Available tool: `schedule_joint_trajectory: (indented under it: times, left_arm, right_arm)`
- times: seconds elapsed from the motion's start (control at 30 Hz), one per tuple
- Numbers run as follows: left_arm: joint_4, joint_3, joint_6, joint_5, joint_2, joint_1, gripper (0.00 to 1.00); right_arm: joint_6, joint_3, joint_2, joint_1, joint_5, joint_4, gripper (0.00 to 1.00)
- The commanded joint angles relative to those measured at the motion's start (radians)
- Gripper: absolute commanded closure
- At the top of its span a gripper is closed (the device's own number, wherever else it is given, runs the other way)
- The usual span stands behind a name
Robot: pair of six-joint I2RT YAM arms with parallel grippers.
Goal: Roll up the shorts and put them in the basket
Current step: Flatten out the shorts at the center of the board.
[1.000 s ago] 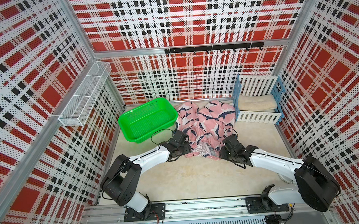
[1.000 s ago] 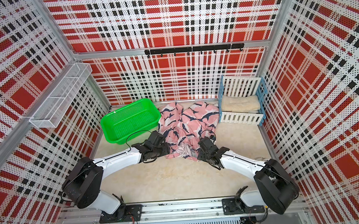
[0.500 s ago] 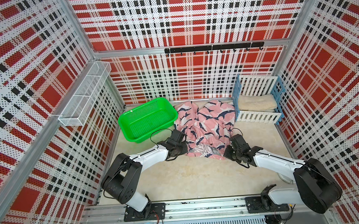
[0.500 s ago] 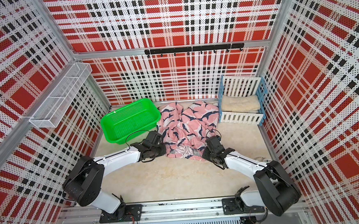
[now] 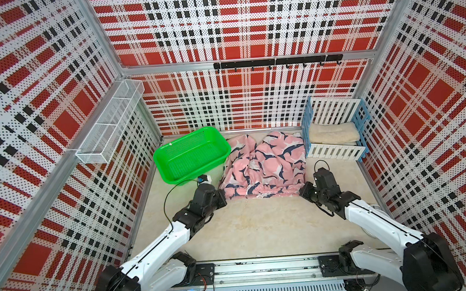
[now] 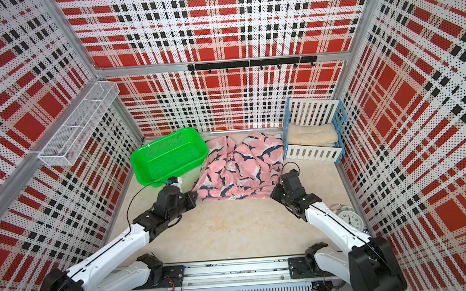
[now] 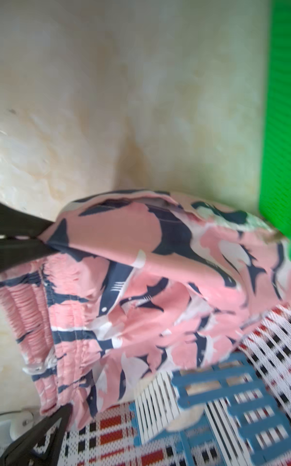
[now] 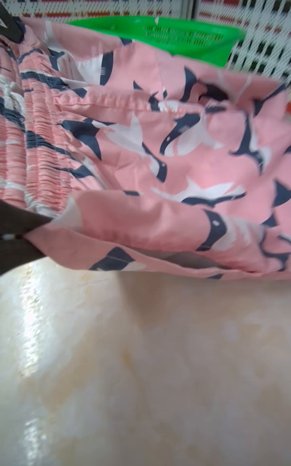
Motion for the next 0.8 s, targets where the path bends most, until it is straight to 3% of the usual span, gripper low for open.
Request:
schedule_joint_trajectory:
  times: [0.0, 0.17, 0.2, 0.37, 0.53, 0.67, 0.73, 0.77]
  left_arm:
    - [0.081, -0.126, -0.126, -0.040, -0.053, 0.042, 1.00]
    - [0.104, -0.130, -0.122, -0.002, -0.011, -0.031, 1.00]
    - [0.097, -0.115, -0.115, -0.001, -0.002, -0.046, 0.96]
    - [0.017, -0.018, -0.103, 0.031, 0.086, -0.108, 0.62]
    - [-0.150, 0.095, -0.120, 0.034, 0.160, -0.119, 0.53]
    - [-0.140, 0.132, -0.171, 0.091, 0.216, -0.133, 0.45]
    - [-0.124, 0.147, -0.176, 0.120, 0.263, -0.150, 0.40]
    - [-0.112, 0.151, -0.179, 0.137, 0.286, -0.160, 0.38]
  right_arm:
    - [0.022, -0.056, 0.029, -0.031, 0.056, -0.065, 1.00]
    - [-0.007, -0.021, -0.007, 0.029, 0.010, -0.102, 1.00]
    - [-0.013, -0.007, -0.006, 0.038, -0.004, -0.115, 1.00]
    - [-0.015, 0.054, 0.058, 0.110, -0.090, -0.176, 0.77]
    - [0.045, 0.085, 0.076, 0.152, -0.025, -0.289, 0.63]
    - [0.075, 0.074, 0.078, 0.152, 0.016, -0.303, 0.41]
    - [0.091, 0.057, 0.092, 0.152, -0.013, -0.255, 0.38]
    - [0.104, 0.049, 0.105, 0.152, -0.028, -0.237, 0.28]
